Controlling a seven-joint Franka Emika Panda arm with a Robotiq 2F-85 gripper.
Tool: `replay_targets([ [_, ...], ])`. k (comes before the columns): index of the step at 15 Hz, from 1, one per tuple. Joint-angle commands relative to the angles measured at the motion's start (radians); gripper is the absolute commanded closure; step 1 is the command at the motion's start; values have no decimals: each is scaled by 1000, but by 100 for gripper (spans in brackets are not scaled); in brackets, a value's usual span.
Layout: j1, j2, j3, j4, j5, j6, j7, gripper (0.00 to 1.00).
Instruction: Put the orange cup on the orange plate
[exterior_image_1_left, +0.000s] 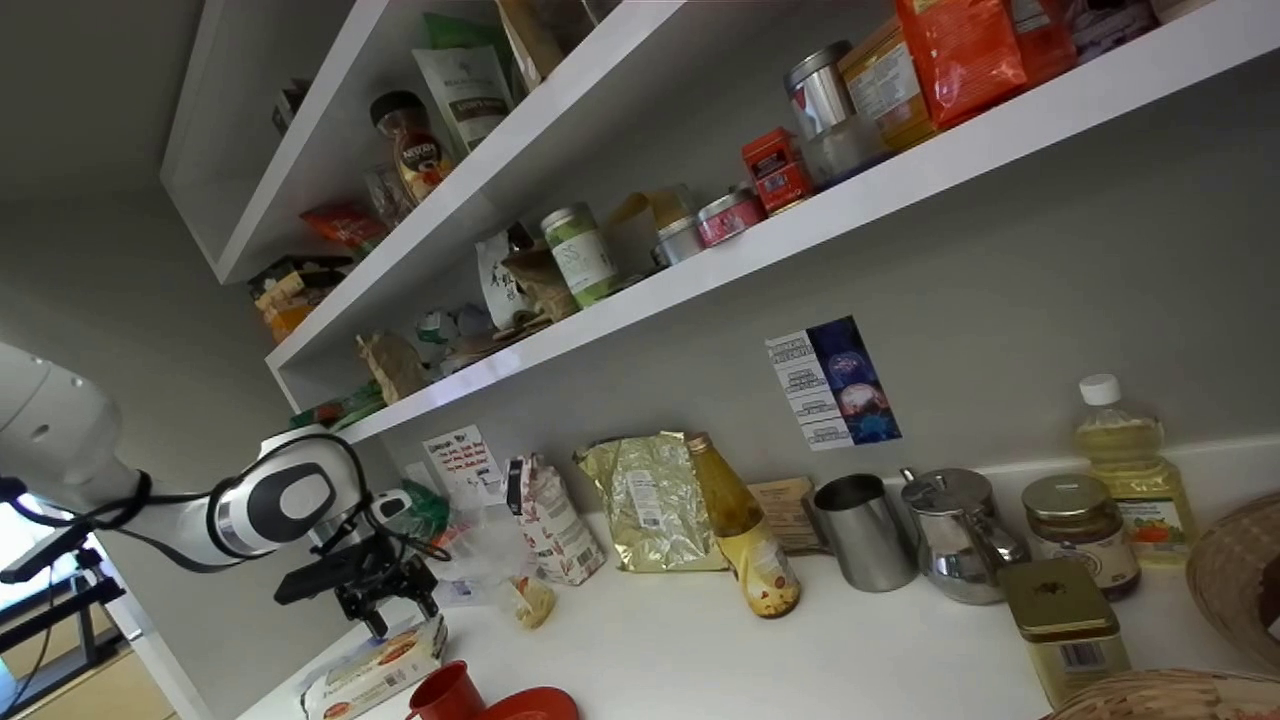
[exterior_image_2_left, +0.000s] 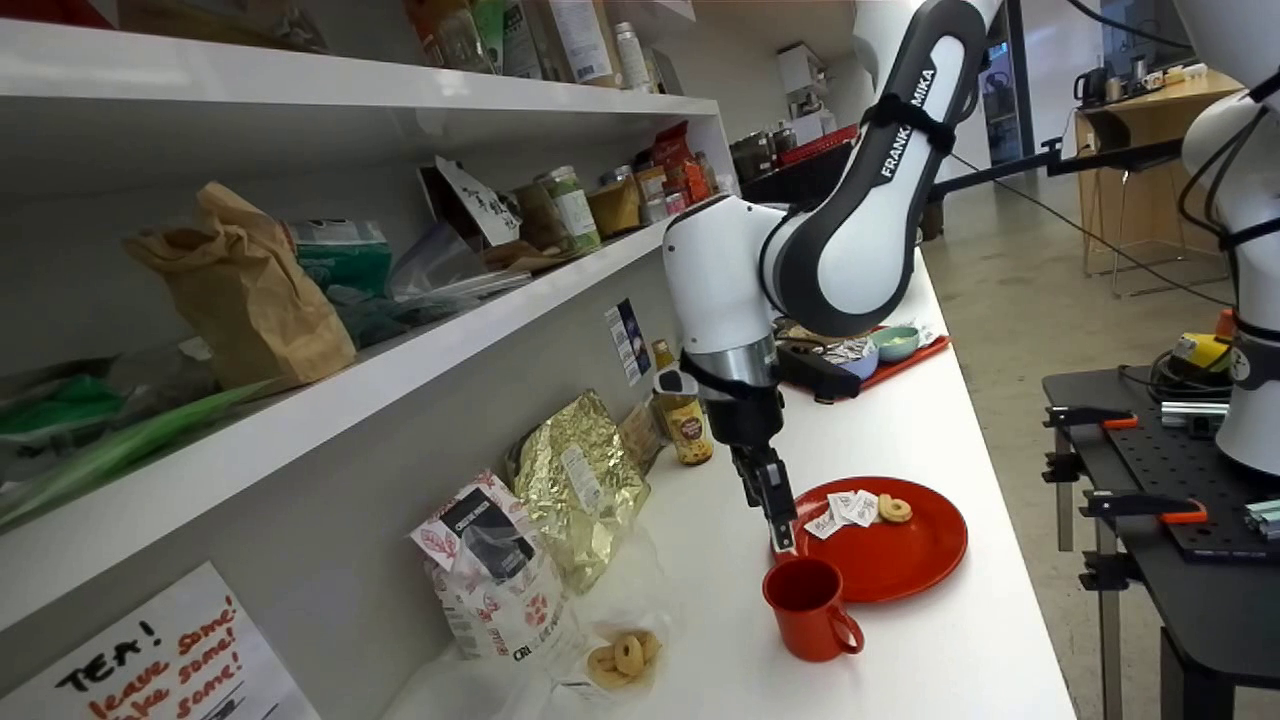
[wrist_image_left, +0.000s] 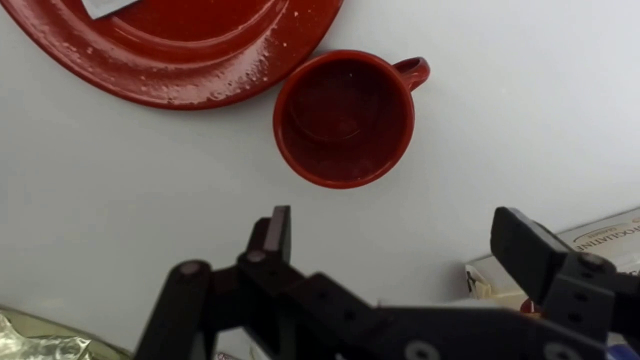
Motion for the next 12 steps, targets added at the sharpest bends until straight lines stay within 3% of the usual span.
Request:
replay_targets([
  [1, 24, 51, -16, 52, -60, -30, 34, 0],
  [12, -12, 191, -70, 134, -91, -48, 4, 0],
])
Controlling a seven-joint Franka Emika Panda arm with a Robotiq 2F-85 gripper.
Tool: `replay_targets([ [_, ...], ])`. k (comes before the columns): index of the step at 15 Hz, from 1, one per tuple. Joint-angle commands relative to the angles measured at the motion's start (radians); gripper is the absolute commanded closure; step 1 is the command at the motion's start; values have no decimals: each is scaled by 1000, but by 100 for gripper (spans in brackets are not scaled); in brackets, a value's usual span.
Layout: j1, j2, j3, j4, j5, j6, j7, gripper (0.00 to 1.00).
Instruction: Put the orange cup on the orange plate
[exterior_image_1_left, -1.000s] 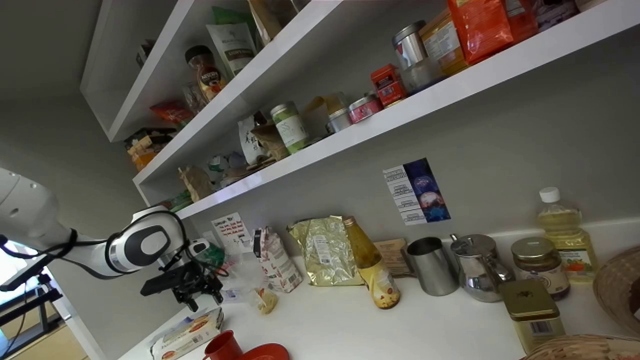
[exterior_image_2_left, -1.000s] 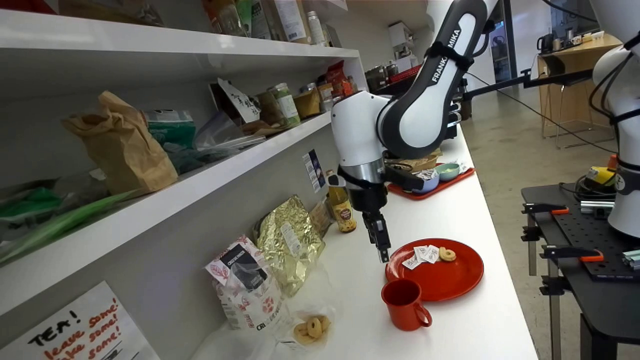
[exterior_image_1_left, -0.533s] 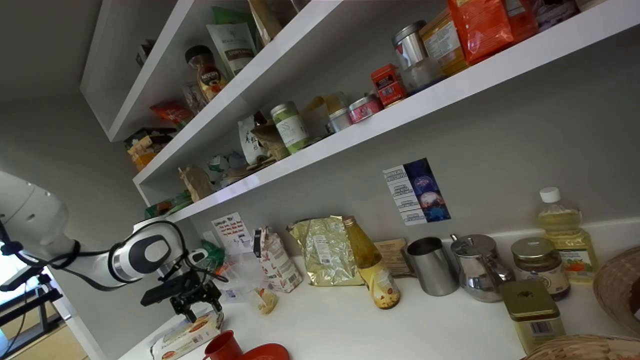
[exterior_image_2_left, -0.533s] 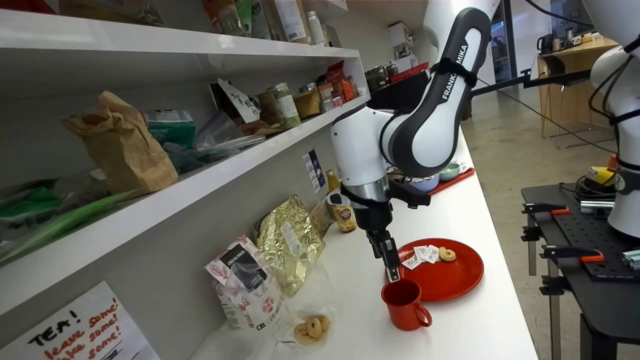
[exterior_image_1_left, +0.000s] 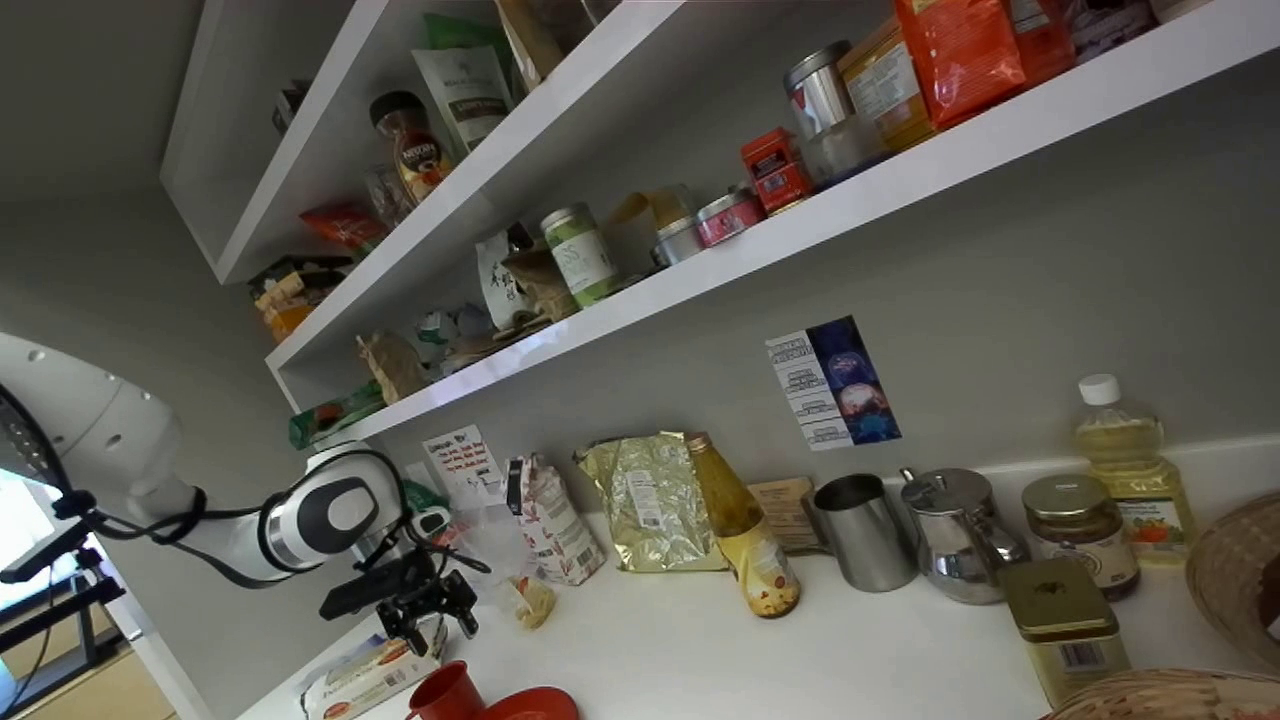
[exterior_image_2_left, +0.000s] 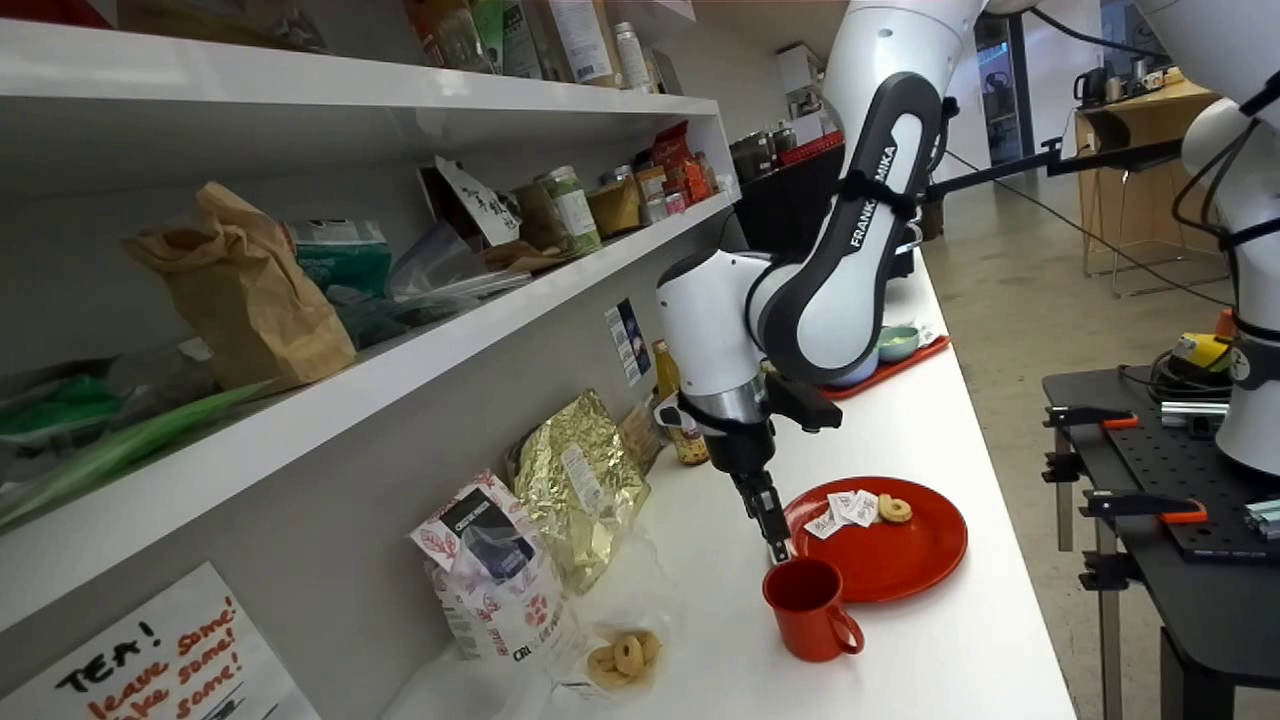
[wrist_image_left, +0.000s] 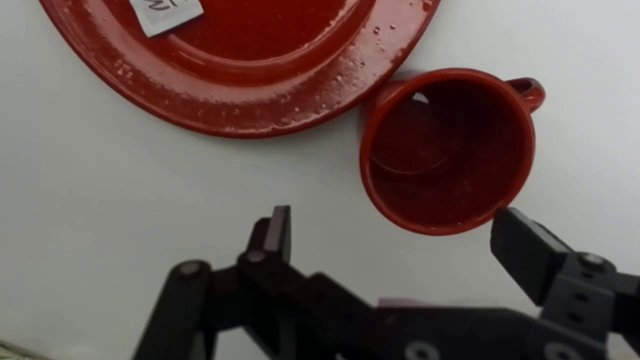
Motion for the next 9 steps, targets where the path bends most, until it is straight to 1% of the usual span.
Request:
replay_targets([
  [1, -16, 76, -6, 65, -2, -43, -13, 0],
  [5, -36, 126, -12, 93, 2, -57, -29, 0],
  [6, -43, 137, -14, 101, 2, -59, -37, 2],
  [7, -50, 148, -14, 108, 4, -62, -42, 27],
  [8, -59, 159, -16, 114, 4, -63, -50, 27],
  [9, -65, 168, -18, 121, 4, -69, -55, 29],
])
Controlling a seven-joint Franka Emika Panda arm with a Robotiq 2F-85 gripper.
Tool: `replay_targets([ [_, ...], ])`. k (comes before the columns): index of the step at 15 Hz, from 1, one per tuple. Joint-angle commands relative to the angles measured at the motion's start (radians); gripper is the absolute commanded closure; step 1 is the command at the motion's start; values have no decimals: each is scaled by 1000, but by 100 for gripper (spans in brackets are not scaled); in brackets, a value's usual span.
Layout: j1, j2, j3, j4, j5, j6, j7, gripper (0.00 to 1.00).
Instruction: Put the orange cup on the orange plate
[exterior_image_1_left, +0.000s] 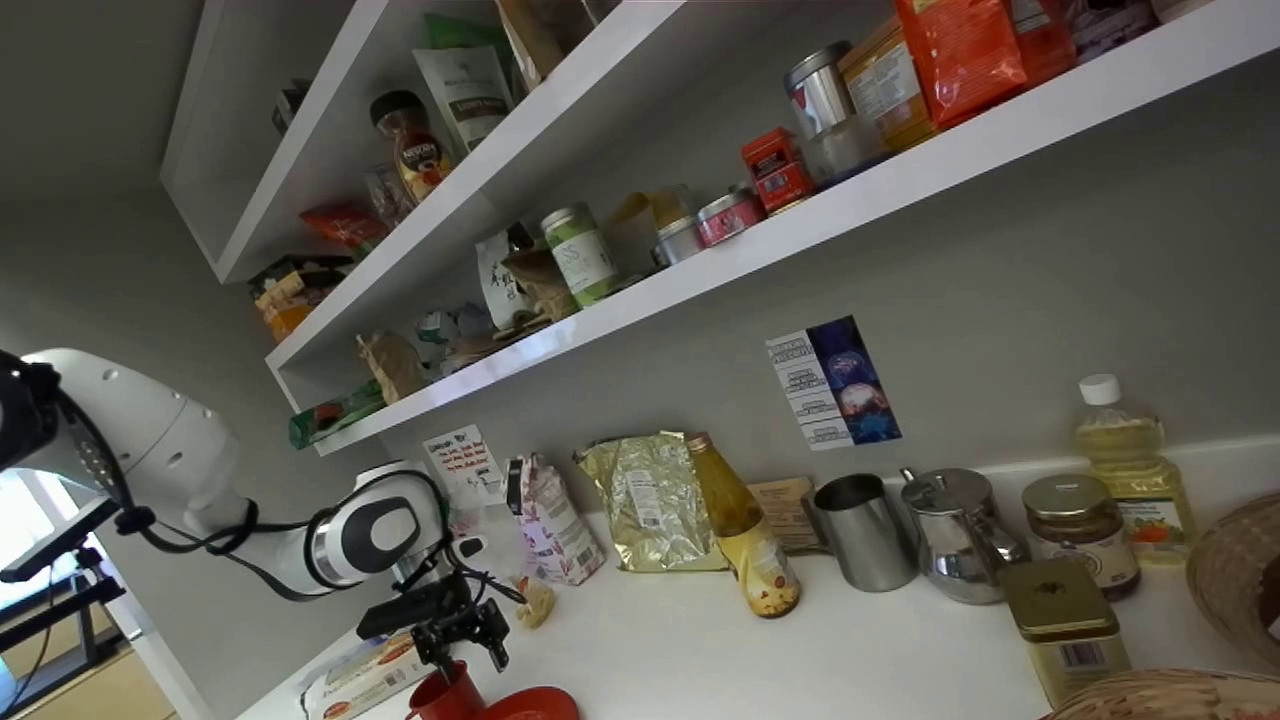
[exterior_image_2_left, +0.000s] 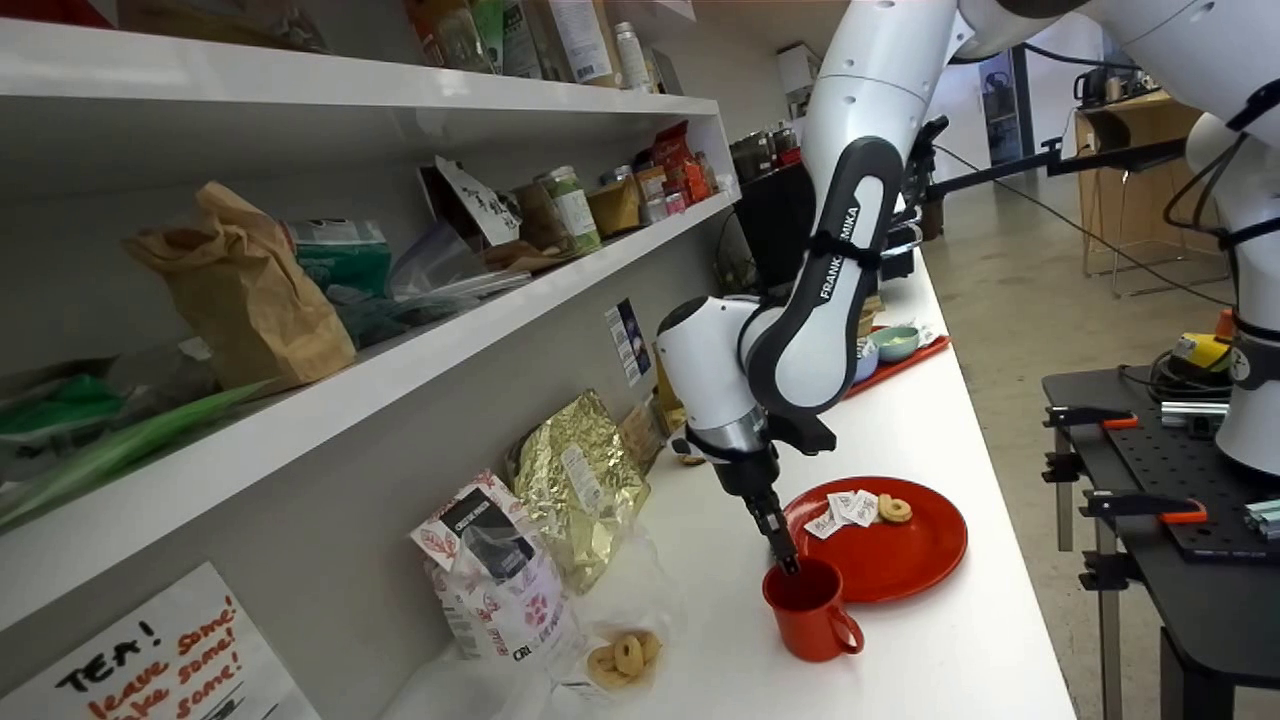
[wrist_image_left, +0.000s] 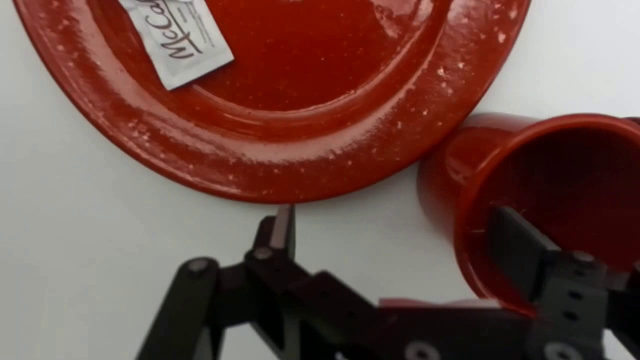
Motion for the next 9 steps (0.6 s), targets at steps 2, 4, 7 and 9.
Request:
replay_targets([
  [2, -32, 62, -8, 68, 6, -44, -44, 42],
  [4, -45, 76, -11, 78, 6, -51, -51, 59],
  [7, -60, 95, -19, 94, 3, -58, -58, 81],
  [9, -67, 101, -22, 105, 2, -63, -58, 96],
])
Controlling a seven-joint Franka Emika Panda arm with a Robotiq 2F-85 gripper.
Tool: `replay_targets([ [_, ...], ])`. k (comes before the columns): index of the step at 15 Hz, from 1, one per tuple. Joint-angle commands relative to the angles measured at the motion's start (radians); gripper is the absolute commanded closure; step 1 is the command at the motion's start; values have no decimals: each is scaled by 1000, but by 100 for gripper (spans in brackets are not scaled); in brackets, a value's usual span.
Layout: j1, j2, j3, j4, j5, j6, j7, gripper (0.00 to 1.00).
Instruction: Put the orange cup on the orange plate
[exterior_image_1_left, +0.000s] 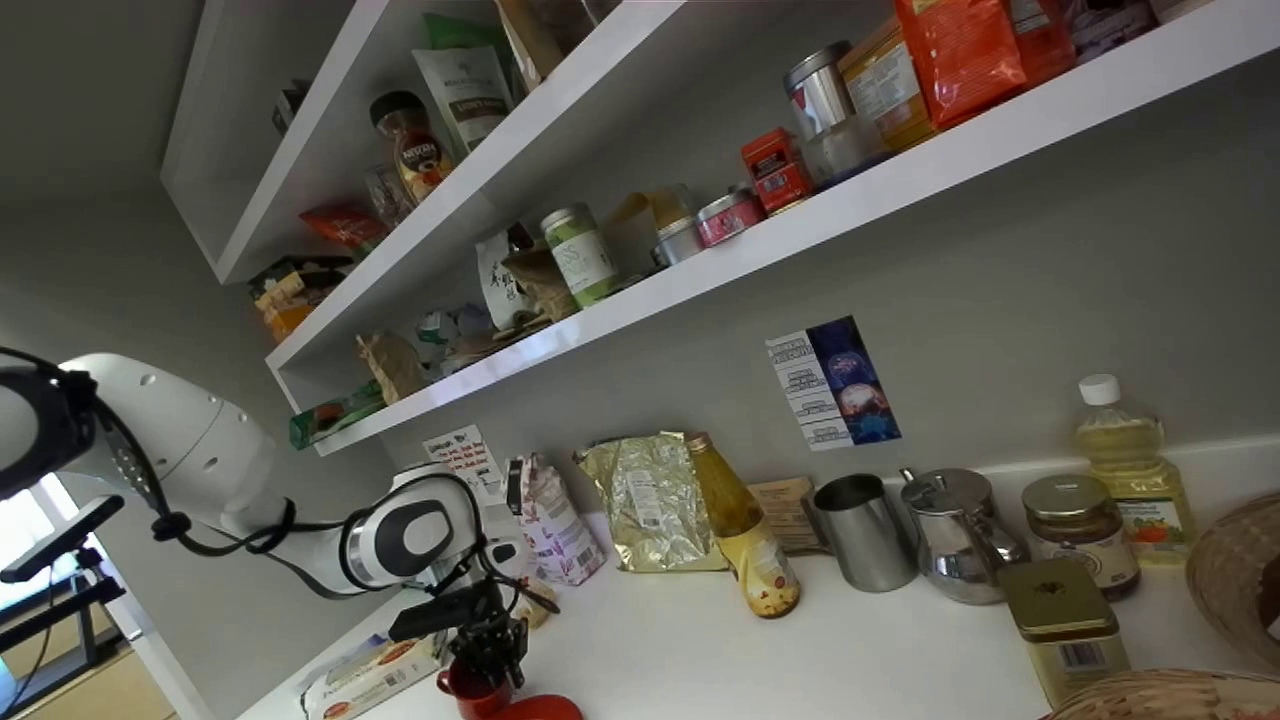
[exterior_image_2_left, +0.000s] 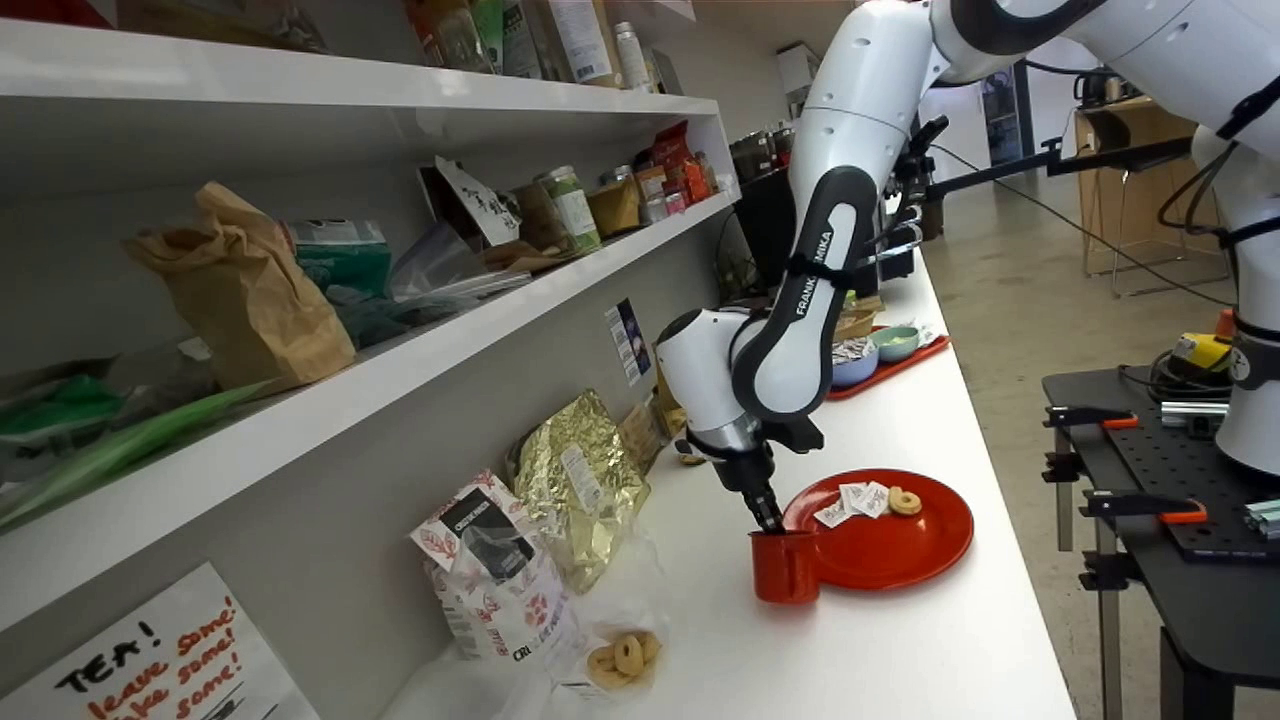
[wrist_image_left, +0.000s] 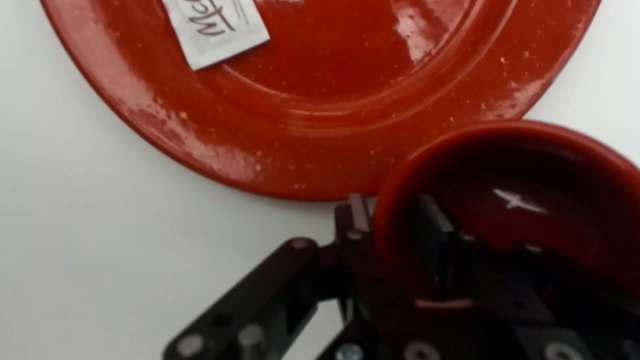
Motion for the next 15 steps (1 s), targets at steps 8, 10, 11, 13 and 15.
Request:
replay_targets([
  [8, -25, 22, -18, 62, 7, -58, -24, 97],
  [10, -34, 16, -14, 62, 16, -66, -27, 96],
  [11, -40, 11, -10, 61, 23, -67, -32, 96],
  [13, -53, -7, -4, 58, 35, -66, -38, 96],
  [15, -67, -24, 1, 63, 54, -68, -47, 96],
])
